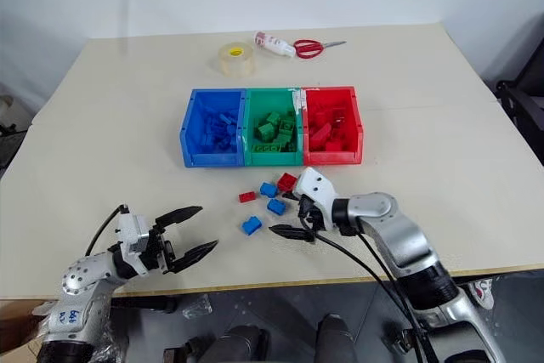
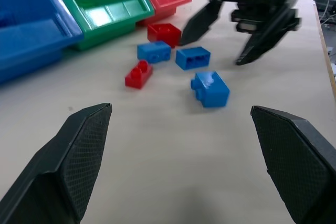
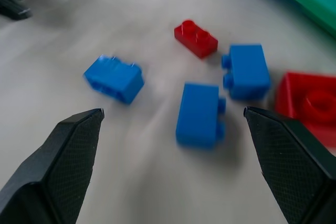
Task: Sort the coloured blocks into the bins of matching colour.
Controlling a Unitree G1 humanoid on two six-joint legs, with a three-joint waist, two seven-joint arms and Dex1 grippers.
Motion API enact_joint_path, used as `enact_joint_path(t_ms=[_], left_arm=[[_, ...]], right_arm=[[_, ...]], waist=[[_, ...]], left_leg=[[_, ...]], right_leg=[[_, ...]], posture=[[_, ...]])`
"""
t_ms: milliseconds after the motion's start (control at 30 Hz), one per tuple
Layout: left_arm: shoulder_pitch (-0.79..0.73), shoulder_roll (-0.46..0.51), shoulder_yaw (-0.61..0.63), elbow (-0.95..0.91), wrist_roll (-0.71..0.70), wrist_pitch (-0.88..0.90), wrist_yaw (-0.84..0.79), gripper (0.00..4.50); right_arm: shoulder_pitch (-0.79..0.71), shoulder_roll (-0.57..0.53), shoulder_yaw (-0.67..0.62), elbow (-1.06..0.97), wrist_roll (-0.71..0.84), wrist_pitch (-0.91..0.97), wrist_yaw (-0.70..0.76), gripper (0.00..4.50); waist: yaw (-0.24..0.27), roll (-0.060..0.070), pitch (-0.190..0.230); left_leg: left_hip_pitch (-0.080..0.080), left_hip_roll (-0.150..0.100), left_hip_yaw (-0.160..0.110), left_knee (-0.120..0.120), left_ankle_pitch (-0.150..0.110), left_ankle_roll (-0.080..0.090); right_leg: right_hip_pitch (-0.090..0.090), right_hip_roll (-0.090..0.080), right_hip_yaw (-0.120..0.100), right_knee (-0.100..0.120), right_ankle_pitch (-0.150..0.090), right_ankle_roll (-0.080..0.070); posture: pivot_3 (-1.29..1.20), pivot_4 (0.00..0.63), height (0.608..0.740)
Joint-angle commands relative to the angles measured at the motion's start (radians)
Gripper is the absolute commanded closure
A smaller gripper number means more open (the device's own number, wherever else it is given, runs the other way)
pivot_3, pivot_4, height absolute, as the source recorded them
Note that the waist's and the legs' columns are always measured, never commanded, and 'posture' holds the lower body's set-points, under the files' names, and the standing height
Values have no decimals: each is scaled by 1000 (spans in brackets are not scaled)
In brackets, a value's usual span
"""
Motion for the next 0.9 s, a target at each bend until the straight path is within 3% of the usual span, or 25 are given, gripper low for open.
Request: enact_joint_path(t_ms=[33, 133, 400, 633, 900], left_arm=[[21, 7, 18, -60, -5, -12, 18, 0], [35, 7, 19, -74, -5, -12, 30, 0], [38, 2, 8, -81, -5, -12, 40, 0], [-2, -6, -10, -50, -1, -11, 35, 0], [-37, -22, -26, -19, 8, -19, 31, 0]], right_arm=[[-26, 35, 26, 40, -30, -52, 0, 34], [-22, 45, 35, 56, -43, -66, 10, 616], [-11, 29, -6, 21, -37, -81, 12, 3439], [-11, 6, -39, -39, -14, -54, 16, 3565], [-118, 103, -75, 29, 0, -67, -33, 3565]], waist=[[0, 0, 0], [-1, 0, 0], [-1, 0, 0], [0, 0, 0], [-6, 0, 0]], left_leg=[[0, 0, 0, 0, 0, 0], [0, 0, 0, 0, 0, 0], [1, 0, 0, 0, 0, 0], [0, 0, 0, 0, 0, 0], [1, 0, 1, -1, 0, 0]], right_leg=[[0, 0, 0, 0, 0, 0], [0, 0, 0, 0, 0, 0], [0, 0, 0, 1, 0, 0], [0, 0, 0, 0, 0, 0], [-1, 0, 0, 1, 0, 0]], posture=[[0, 150, 740], [0, 150, 740], [0, 150, 740], [0, 150, 740], [0, 150, 740]])
